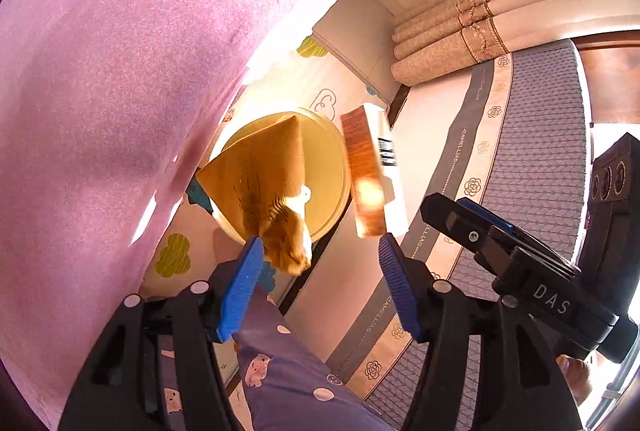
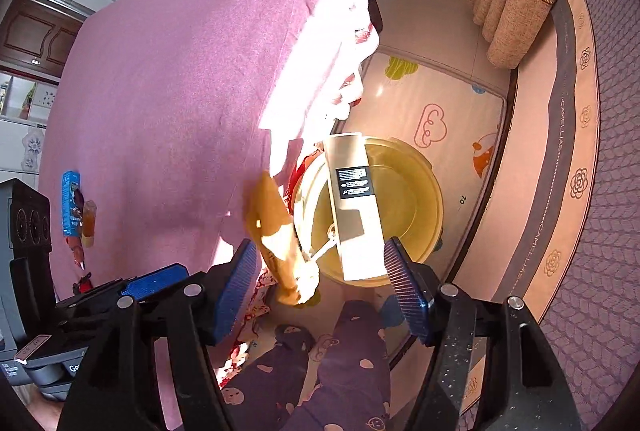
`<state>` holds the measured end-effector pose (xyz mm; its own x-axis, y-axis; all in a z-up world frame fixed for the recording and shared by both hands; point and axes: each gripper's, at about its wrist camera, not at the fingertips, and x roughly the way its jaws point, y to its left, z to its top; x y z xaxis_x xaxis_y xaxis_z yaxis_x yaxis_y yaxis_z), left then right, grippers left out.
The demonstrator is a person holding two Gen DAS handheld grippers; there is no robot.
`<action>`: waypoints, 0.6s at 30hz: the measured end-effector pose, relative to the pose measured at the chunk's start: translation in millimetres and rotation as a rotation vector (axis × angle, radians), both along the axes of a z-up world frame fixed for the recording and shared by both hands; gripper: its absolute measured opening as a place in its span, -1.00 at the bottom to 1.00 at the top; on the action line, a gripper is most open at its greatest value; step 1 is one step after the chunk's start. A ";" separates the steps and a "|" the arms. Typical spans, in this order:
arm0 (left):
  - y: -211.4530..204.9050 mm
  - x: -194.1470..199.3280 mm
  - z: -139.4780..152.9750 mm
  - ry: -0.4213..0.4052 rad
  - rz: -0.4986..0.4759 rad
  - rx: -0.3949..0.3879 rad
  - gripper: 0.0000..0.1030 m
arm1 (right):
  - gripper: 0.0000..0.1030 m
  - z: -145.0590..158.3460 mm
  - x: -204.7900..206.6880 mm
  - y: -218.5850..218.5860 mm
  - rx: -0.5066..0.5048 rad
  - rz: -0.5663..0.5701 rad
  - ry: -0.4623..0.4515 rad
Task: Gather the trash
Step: 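Carry both items to the yellow bucket and open both tools to drop them, then move both tools back over the bed toward the red zippered pouch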
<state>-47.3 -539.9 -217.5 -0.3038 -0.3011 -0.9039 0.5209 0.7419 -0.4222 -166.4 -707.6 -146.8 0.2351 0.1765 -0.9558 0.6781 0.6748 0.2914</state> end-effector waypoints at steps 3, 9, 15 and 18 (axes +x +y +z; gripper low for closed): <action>0.1 0.6 -4.3 0.024 0.019 0.012 0.34 | 0.25 -1.1 -1.3 -0.8 0.000 0.002 0.008; 8.3 8.5 -3.5 0.019 0.057 0.014 0.35 | 0.24 3.2 6.5 5.0 -0.004 0.025 0.003; 34.5 25.8 6.9 -0.002 0.121 0.006 0.35 | 0.23 9.8 27.0 17.3 -0.014 0.087 -0.007; 55.2 34.4 13.3 -0.017 0.160 0.004 0.35 | 0.23 14.9 41.3 29.0 -0.018 0.125 -0.016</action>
<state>-12.9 -484.7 -204.2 -0.2367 -0.3406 -0.9099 0.4033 0.8176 -0.4110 -125.1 -678.5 -131.9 0.2274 0.1880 -0.9555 0.5840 0.7588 0.2883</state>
